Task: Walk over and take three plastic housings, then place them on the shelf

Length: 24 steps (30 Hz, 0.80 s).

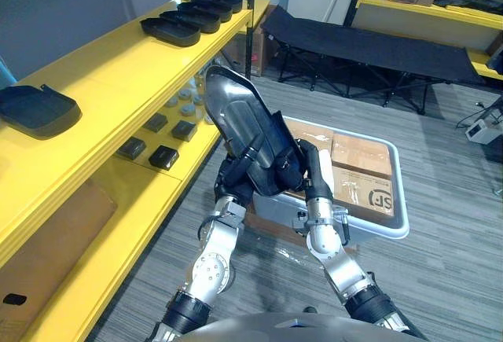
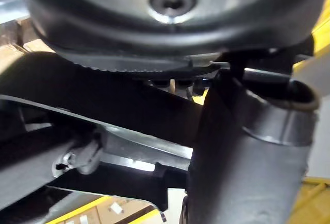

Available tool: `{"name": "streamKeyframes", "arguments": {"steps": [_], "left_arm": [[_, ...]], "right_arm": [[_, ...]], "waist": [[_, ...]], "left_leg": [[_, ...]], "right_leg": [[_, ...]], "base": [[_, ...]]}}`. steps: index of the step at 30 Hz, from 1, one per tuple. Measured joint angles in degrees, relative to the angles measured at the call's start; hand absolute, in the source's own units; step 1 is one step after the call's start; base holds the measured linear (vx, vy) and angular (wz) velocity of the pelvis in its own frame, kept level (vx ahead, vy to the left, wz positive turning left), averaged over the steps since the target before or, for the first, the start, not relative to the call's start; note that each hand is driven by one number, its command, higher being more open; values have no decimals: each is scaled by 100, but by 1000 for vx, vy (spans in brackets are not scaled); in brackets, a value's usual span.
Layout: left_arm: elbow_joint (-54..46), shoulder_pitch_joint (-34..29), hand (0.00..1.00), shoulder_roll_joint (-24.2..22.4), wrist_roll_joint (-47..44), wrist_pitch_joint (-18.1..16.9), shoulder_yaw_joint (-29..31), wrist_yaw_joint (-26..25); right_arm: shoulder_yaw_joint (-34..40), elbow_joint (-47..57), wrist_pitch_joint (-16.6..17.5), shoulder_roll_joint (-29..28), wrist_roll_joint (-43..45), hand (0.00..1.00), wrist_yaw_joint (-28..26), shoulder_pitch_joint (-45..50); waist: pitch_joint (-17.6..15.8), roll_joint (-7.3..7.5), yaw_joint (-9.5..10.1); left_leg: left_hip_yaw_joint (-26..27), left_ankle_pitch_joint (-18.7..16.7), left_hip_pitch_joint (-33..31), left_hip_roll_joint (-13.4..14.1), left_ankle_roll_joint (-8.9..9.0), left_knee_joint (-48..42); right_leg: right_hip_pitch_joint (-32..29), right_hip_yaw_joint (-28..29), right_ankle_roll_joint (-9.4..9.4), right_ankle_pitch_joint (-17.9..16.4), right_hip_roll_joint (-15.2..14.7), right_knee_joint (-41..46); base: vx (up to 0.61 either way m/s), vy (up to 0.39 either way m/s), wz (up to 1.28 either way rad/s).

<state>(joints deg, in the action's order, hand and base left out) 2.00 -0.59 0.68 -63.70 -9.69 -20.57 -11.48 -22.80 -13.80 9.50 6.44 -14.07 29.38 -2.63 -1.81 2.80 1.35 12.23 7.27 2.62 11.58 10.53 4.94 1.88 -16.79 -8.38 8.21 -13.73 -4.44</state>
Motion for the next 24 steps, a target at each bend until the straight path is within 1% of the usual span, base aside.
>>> {"name": "streamKeyframes", "arguments": {"steps": [3,6,10,13,14,17,19,22,24], "left_arm": [[-58,0,0,-7,30,-68,150,178],[-164,0,0,-4,248,-11,157,182],[-243,1,0,2,1025,178,276,220],[-239,4,0,15,1501,294,397,215],[-238,4,0,44,1660,367,453,215],[-206,5,0,228,1873,552,461,216],[-112,23,0,348,2018,803,455,219],[3,85,0,444,2078,959,444,235],[17,110,0,518,2090,979,436,312]], "right_arm": [[-47,0,6,11,24,0,-12,97],[-45,2,31,11,129,0,-13,116],[-41,109,212,69,137,0,8,217],[-90,195,370,151,104,0,21,336],[-109,341,378,197,98,0,32,418],[-111,360,381,287,75,0,80,415],[-110,360,381,304,71,0,104,413],[-164,347,326,339,76,0,103,423],[-187,348,325,372,82,0,105,424]], "waist": [[13,-1,16],[15,-1,17],[35,-19,-12],[123,-41,-10],[151,-51,-12],[196,-52,-20],[201,-49,-22],[198,-41,-22],[198,-40,-20]], "left_leg": [[-1,0,0,0,0,-1],[-1,0,0,0,0,-2],[7,-1,0,1,0,-3],[62,-1,0,1,1,-4],[68,-3,0,1,2,-5],[90,-3,0,0,2,-5],[93,-2,1,1,1,-6],[89,-3,-4,1,0,-7],[86,-9,-7,1,-3,-7]], "right_leg": [[1,-1,0,0,0,0],[0,-1,0,0,0,0],[-10,7,0,0,-1,-1],[-49,62,-2,3,-1,-1],[-53,70,-2,3,-1,-1],[-73,102,-4,6,-2,-1],[-44,116,-15,20,-5,-2],[-45,120,-59,51,-7,-3],[-46,121,-55,49,-7,-4]], "base": [[0,0,0],[0,0,0],[0,0,-1],[0,0,-8],[0,0,-4],[0,0,-3],[0,0,0],[0,0,0],[0,0,0]]}}
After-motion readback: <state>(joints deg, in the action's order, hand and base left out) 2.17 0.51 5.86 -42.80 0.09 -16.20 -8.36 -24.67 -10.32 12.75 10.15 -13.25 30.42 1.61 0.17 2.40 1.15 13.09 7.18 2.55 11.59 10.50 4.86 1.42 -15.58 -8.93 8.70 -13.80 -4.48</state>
